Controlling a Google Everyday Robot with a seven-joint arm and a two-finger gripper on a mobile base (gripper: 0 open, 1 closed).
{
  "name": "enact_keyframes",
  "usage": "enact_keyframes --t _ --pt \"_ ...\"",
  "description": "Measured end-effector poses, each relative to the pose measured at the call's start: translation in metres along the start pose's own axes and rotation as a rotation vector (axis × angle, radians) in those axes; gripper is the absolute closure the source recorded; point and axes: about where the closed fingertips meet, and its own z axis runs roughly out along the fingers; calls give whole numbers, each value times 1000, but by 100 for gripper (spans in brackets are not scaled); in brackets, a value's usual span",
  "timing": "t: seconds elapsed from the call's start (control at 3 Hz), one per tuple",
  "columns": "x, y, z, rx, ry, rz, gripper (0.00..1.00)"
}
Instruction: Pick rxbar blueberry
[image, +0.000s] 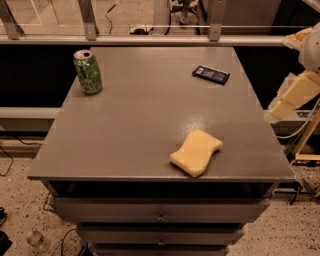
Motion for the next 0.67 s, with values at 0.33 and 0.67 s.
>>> enact_keyframes --t 0.33,0.67 --pt "6 -36 30 70 -174 76 0" --pt "0 -94 56 203 -356 158 0"
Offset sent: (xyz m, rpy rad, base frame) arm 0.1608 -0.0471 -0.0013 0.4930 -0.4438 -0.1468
